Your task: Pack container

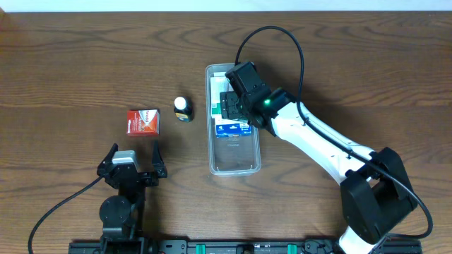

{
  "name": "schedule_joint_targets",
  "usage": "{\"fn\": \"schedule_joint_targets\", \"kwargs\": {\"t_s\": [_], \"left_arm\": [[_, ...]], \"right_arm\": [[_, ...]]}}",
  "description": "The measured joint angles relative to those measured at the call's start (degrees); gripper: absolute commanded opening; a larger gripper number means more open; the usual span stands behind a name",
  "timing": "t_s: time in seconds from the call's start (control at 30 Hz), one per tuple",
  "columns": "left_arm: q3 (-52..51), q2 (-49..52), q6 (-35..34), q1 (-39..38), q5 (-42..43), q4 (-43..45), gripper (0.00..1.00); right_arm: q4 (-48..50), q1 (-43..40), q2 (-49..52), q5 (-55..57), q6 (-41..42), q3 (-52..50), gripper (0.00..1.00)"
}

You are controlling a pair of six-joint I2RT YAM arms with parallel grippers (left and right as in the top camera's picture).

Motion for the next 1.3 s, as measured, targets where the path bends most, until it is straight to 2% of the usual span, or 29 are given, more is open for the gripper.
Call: {"fn": "schedule_joint_targets", "kwargs": {"t_s": [0.1, 0.23, 0.3, 0.4, 0.47, 0.6, 0.7, 0.9, 0.93, 1.07, 1.17, 1.2, 1.3], "left_arm": [[0.0, 0.0, 0.0, 0.0, 0.0, 0.0, 0.98], [0.0, 0.0, 0.0, 0.0, 0.0, 0.0, 0.98], [0.0, 0.0, 0.0, 0.0, 0.0, 0.0, 0.98], [0.0, 0.0, 0.0, 0.0, 0.0, 0.0, 0.98], [0.0, 0.0, 0.0, 0.0, 0.0, 0.0, 0.98], [0.0, 0.0, 0.0, 0.0, 0.0, 0.0, 0.98], [0.0, 0.0, 0.0, 0.0, -0.02, 0.0, 0.98], [0.0, 0.02, 0.0, 0.0, 0.0, 0.0, 0.98], [0.0, 0.0, 0.0, 0.0, 0.0, 0.0, 0.98], [0.0, 0.0, 0.0, 0.0, 0.0, -0.02, 0.98], [0.0, 0.0, 0.0, 0.0, 0.0, 0.0, 0.98], [0.0, 0.0, 0.0, 0.0, 0.0, 0.0, 0.98], [0.0, 0.0, 0.0, 0.0, 0.0, 0.0, 0.98]], "right_arm": [[-0.31, 0.0, -0.09, 0.02, -0.46, 1.14, 0.71], [-0.48, 0.0, -0.59, -0.42, -0.79, 2.34, 0.47], [-1.14, 0.0, -0.72, -1.36, -0.74, 2.6, 0.41], [-3.19, 0.0, -0.74, -2.21, -0.96, 2.62, 0.24], [-3.91, 0.02, -0.74, -2.23, -0.87, 2.64, 0.19], [-4.46, -0.11, -1.22, -1.66, -0.79, 2.62, 0.24], [-5.42, -0.96, -4.2, -1.36, -0.92, 2.62, 0.31], [-11.61, -9.73, -21.18, 1.09, -1.55, 2.75, 0.41], [-13.07, -11.61, -23.85, 1.46, -1.51, 2.91, 0.46], [-20.39, -21.49, -33.31, 2.89, -1.03, 3.76, 0.73], [-25.09, -27.12, -36.37, 3.41, -0.31, 3.76, 0.95], [-26.38, -28.96, -36.92, 3.56, -0.22, 3.76, 0.99], [-28.79, -32.52, -37.24, 3.69, -0.39, 3.72, 0.99]]}}
